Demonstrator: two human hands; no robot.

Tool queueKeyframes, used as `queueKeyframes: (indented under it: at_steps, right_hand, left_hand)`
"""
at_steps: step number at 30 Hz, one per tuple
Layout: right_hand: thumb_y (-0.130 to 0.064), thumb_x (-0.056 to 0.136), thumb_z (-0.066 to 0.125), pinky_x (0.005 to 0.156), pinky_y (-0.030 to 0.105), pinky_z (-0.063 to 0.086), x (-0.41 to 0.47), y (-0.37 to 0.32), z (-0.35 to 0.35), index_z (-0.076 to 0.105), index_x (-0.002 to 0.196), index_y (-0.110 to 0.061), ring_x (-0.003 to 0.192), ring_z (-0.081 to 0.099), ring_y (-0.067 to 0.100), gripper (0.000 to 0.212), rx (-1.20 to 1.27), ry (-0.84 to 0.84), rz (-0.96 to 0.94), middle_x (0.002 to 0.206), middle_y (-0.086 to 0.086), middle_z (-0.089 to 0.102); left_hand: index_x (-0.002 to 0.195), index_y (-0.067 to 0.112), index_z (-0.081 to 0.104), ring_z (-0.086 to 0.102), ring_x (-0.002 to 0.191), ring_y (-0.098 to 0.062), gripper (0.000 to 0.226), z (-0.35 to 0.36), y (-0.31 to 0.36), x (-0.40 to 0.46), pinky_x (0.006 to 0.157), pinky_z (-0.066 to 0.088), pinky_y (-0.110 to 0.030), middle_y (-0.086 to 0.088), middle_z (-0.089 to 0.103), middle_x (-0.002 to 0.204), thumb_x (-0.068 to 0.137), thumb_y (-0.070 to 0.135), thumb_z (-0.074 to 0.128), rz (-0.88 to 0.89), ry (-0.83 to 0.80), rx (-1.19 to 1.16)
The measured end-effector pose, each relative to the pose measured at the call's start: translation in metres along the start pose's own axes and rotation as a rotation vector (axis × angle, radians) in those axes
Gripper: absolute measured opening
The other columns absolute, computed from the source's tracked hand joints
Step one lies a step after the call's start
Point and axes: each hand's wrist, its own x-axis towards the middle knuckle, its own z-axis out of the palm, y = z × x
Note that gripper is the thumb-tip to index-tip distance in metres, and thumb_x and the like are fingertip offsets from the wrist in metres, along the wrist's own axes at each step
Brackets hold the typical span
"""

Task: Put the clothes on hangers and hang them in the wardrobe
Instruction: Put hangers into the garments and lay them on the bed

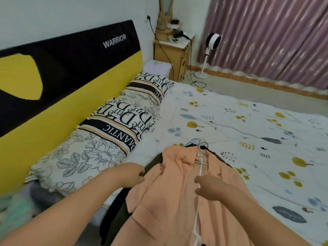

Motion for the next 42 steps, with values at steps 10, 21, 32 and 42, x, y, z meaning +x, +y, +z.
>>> queueKeyframes:
  at_steps: [10,21,32,42]
  right_hand:
    - [-0.032,0.099,0.038,0.102,0.029,0.034,-0.062,-0.061,0.006,0.032,0.144,-0.016,0.133,0.037,0.023,0.048,-0.248,0.044,-0.292,0.147,0.005,0.038]
    - [-0.025,0.097,0.041,0.095,0.029,0.038,-0.137,-0.197,0.046,0.046,0.133,-0.011,0.123,0.046,0.024,0.039,-0.329,0.175,-0.661,0.135,0.009,0.050]
    - [-0.024,0.095,0.043,0.084,0.026,0.043,-0.242,-0.346,0.164,0.047,0.132,-0.018,0.121,0.050,0.024,0.038,-0.501,0.026,-1.051,0.136,0.008,0.050]
    - [-0.029,0.096,0.044,0.104,0.028,0.034,-0.329,-0.444,0.225,0.042,0.138,-0.021,0.129,0.043,0.022,0.043,-0.873,-0.059,-1.331,0.142,0.003,0.045]
  left_hand:
    - [0.130,0.011,0.046,0.050,0.111,-0.023,0.042,0.081,-0.023,-0.142,0.086,0.038,-0.027,-0.011,0.051,0.131,0.095,0.034,0.042,-0.321,0.065,-0.117]
    - [0.139,0.017,0.039,0.045,0.124,-0.022,0.047,0.159,-0.057,-0.336,0.100,0.036,-0.030,-0.005,0.045,0.139,0.096,0.037,0.042,-0.585,0.169,-0.266]
    - [0.134,0.013,0.045,0.047,0.122,-0.023,0.044,0.295,-0.067,-0.531,0.096,0.037,-0.026,-0.009,0.049,0.136,0.095,0.033,0.044,-0.912,0.185,-0.483]
    - [0.141,0.011,0.035,0.037,0.132,-0.020,0.047,0.383,-0.007,-0.647,0.101,0.031,-0.023,-0.007,0.036,0.147,0.099,0.032,0.039,-1.295,0.354,-0.824]
